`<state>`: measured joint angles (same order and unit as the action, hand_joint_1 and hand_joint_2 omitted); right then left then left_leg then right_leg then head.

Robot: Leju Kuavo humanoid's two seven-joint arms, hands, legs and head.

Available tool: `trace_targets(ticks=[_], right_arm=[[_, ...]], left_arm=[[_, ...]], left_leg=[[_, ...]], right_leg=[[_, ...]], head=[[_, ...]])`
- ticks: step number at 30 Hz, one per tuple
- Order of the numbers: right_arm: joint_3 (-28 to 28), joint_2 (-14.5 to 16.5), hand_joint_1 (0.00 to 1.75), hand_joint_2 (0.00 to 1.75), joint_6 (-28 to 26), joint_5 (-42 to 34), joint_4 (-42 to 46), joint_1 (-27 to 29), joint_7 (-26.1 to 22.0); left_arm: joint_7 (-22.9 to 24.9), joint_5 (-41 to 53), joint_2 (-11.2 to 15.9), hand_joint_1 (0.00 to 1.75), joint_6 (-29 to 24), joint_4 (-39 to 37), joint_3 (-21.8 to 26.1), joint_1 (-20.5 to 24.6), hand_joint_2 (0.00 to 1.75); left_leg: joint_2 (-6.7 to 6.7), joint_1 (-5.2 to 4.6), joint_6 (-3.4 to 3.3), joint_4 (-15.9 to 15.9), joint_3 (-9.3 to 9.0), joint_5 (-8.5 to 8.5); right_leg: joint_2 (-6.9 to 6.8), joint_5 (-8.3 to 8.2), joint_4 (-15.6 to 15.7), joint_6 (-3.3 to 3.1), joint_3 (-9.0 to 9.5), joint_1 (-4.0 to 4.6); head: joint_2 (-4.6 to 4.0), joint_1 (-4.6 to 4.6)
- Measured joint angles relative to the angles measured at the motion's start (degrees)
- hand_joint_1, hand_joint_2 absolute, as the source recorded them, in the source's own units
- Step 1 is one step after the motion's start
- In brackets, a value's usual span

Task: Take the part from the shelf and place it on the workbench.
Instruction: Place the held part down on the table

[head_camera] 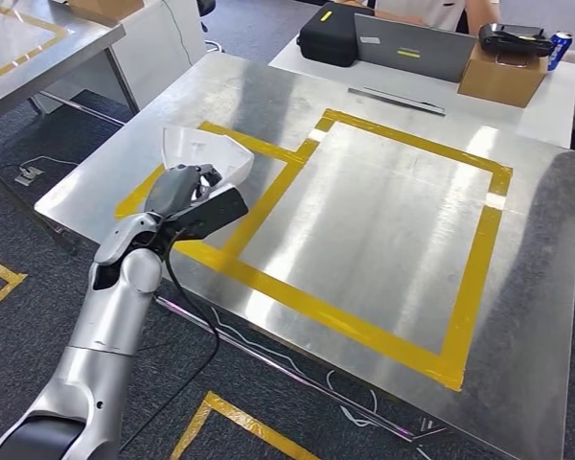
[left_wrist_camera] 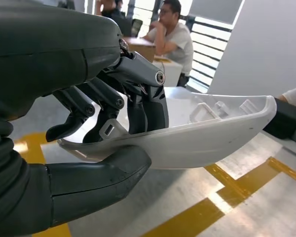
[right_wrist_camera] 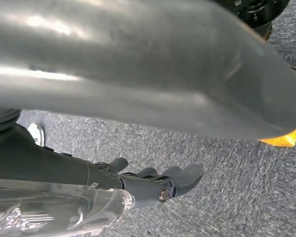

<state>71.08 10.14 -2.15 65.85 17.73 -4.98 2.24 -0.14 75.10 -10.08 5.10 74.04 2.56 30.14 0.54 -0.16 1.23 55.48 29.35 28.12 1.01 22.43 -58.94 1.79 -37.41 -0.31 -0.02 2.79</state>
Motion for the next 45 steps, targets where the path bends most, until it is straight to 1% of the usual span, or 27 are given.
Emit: trace_targets(ticks=[2,4,6,9,14,16,19,23,27,30,33,35,39,41,42,45], right_arm=[[0.0,0.0,0.0,0.0,0.15,0.18,0.0,0.04,-0.3],[-0.04,-0.04,0.0,0.0,0.18,0.73,0.0,0.07,-0.64],[-0.21,-0.15,0.0,0.0,0.13,1.63,0.01,0.12,-0.98],[-0.64,-0.45,0.0,0.0,-0.02,2.54,0.02,0.19,-0.86],[-0.7,-1.09,0.0,0.0,-0.09,2.72,0.02,0.26,-0.52],[-0.7,-1.38,0.0,0.0,-0.05,2.8,0.02,0.29,-0.87],[-0.7,-1.68,0.0,0.0,0.06,2.91,0.02,0.34,-1.19],[-0.7,-1.85,0.0,0.0,0.1,2.93,0.02,0.41,-1.23],[-0.7,-1.99,0.0,0.0,0.05,3.16,0.02,0.44,-1.33],[-0.7,-2.16,0.0,0.0,-0.02,3.22,0.02,0.46,-1.34],[-0.7,-2.28,0.0,0.0,-0.21,3.27,0.02,0.47,-0.86],[-0.68,-2.35,0.0,0.0,-0.35,3.42,0.02,0.54,-0.42],[-0.64,-2.5,0.0,0.0,-0.83,3.61,0.02,0.55,-0.15],[-0.63,-2.56,0.0,0.0,-1.19,3.6,0.03,0.53,-0.14],[-0.63,-2.58,0.0,0.0,-1.34,3.52,0.04,0.53,-0.14],[-0.59,-2.6,0.0,0.0,-1.63,3.04,0.11,0.52,-0.14]], left_arm=[[-0.71,5.09,1.37,1.75,-0.2,-1.89,-2.0,1.39,1.75],[-1.49,9.89,2.87,1.75,-0.39,-5.31,-4.35,3.56,1.75],[-2.47,12.46,4.12,1.75,-1.17,-9.29,-6.43,5.78,1.75],[-4.6,13.99,5.17,1.75,-2.52,-14.12,-9.14,8.28,1.75],[-10.96,10.86,6.07,1.75,-2.85,-20.31,-13.28,11.25,1.75],[-12.15,8.72,6.3,1.75,-2.9,-22.53,-14.75,12.35,1.75],[-12.3,6.61,6.44,1.75,-2.94,-24.59,-16.09,13.47,1.75],[-12.23,6.12,6.6,1.75,-2.85,-26.16,-17.06,14.22,1.75],[-10.4,4.59,6.81,1.75,-1.63,-27.75,-17.52,14.88,1.75],[-6.55,3.36,7.73,1.75,-1.21,-29.74,-17.36,15.61,1.75],[-1.44,3.71,9.63,1.75,-0.69,-31.53,-16.23,16.32,1.75],[1.2,4.57,11.31,1.75,0.17,-32.47,-14.77,16.7,1.75],[4.46,7.12,14.21,1.75,1.85,-33.57,-10.6,16.82,1.75],[5.39,8.43,15.35,1.75,2.54,-33.87,-8.35,16.63,1.75],[5.12,8.98,15.78,1.75,2.61,-33.93,-7.19,16.41,1.75],[2.22,9.71,16.29,1.75,2.1,-33.69,-3.85,15.45,1.75]], left_leg=[[0.0,-0.02,-0.04,0.01,0.0,-0.03],[0.0,-0.04,-0.06,0.01,-0.01,-0.05],[0.0,-0.05,-0.07,0.01,-0.01,-0.07],[0.0,-0.07,-0.12,0.02,-0.01,-0.1],[0.0,-0.11,-0.13,0.02,-0.01,-0.11],[0.0,-0.13,-0.13,0.02,-0.01,-0.11],[0.0,-0.15,-0.14,0.02,-0.01,-0.11],[0.0,-0.16,-0.16,0.02,-0.01,-0.12],[0.0,-0.16,-0.18,0.02,-0.01,-0.13],[0.0,-0.16,-0.19,0.02,-0.01,-0.14],[-0.03,-0.16,-0.18,0.02,-0.03,-0.16],[-0.06,-0.15,-0.16,0.02,-0.05,-0.16],[-0.06,-0.12,-0.14,0.01,-0.05,-0.18],[-0.06,-0.12,-0.12,0.01,-0.04,-0.2],[-0.05,-0.12,-0.1,0.01,-0.04,-0.21],[-0.03,-0.14,-0.09,0.02,-0.04,-0.22]], right_leg=[[0.0,-0.03,0.05,0.02,0.02,-0.01],[-0.01,-0.07,0.06,0.06,0.05,-0.04],[0.0,-0.11,0.08,0.1,0.07,-0.05],[-0.01,-0.14,0.1,0.14,0.09,-0.08],[0.0,-0.15,0.12,0.16,0.1,-0.13],[0.01,-0.16,0.13,0.18,0.1,-0.15],[0.01,-0.17,0.13,0.19,0.1,-0.18],[0.0,-0.17,0.14,0.19,0.11,-0.19],[0.0,-0.18,0.14,0.2,0.12,-0.19],[0.01,-0.18,0.13,0.2,0.14,-0.19],[0.08,-0.2,0.13,0.18,0.14,-0.19],[0.14,-0.21,0.12,0.16,0.14,-0.18],[0.09,-0.21,0.12,0.16,0.14,-0.13],[0.06,-0.21,0.12,0.16,0.16,-0.12],[0.05,-0.21,0.12,0.16,0.16,-0.12],[0.0,-0.21,0.13,0.16,0.2,-0.13]], head=[[0.0,0.01],[0.0,0.01],[0.0,0.01],[0.0,0.01],[0.0,0.01],[0.0,0.01],[0.0,0.0],[-0.01,0.01],[0.0,0.0],[0.0,0.0],[0.0,-0.01],[0.0,0.01],[-0.01,0.02],[0.0,0.02],[0.0,0.02],[0.0,0.01]])
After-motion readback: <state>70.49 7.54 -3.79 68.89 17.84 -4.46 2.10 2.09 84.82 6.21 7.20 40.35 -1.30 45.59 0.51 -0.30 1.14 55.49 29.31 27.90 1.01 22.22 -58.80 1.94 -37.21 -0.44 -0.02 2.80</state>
